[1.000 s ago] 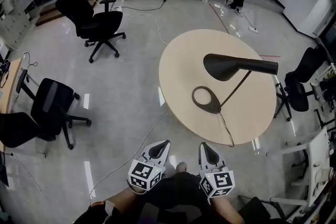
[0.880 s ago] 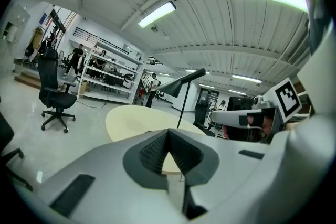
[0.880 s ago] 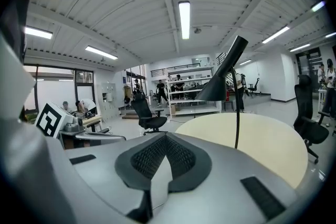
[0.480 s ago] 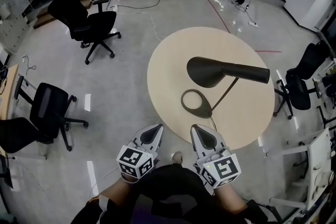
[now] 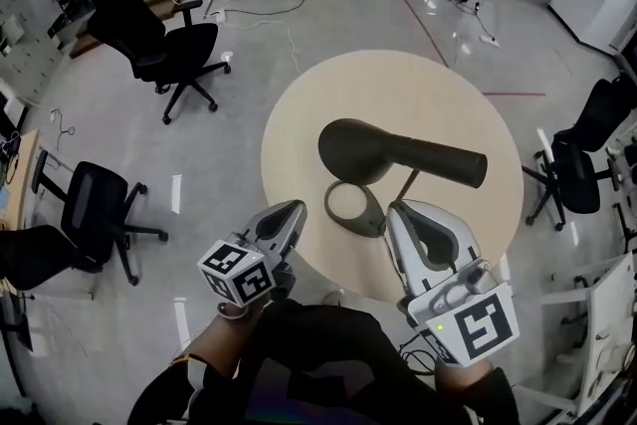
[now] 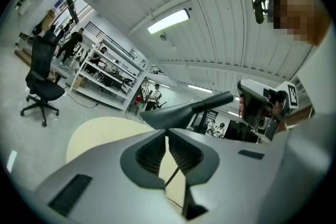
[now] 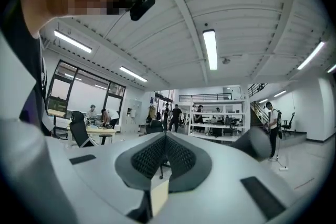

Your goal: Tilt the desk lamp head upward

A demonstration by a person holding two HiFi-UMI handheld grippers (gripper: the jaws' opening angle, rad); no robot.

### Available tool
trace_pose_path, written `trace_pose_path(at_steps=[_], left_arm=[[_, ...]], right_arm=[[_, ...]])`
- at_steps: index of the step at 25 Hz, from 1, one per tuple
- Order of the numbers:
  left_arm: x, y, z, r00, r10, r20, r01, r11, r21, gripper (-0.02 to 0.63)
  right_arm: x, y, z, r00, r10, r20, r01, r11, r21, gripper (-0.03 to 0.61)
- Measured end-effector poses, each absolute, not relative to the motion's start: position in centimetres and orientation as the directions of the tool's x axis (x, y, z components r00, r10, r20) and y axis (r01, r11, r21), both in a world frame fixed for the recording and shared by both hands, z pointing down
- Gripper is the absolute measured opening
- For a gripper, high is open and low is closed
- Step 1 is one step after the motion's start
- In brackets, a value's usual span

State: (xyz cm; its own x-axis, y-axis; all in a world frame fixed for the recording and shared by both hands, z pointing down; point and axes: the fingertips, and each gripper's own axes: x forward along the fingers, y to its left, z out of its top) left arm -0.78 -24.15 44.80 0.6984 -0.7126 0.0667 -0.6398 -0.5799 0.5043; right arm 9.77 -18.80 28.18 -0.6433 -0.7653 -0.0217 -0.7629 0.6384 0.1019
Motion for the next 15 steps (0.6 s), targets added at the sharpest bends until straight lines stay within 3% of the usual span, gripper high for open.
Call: trace_pose_path(at_steps=[5, 15], left_arm=[[-1.4, -27.5, 45.1, 0.696, -0.717, 0.044, -0.597, -0.544, 0.59, 0.049], [-1.8, -33.2, 46.5, 0.75, -0.659, -0.048, -0.403, -0.514, 0.757, 0.081]], right_arm=[[13.3, -21.2, 23.2, -0.584, -0.806, -0.098, -0.809, 0.569, 0.147, 0.014], [17.3, -26.7, 19.4, -0.408, -0.91, -0.077, -0.899, 0.385, 0.208, 0.014]])
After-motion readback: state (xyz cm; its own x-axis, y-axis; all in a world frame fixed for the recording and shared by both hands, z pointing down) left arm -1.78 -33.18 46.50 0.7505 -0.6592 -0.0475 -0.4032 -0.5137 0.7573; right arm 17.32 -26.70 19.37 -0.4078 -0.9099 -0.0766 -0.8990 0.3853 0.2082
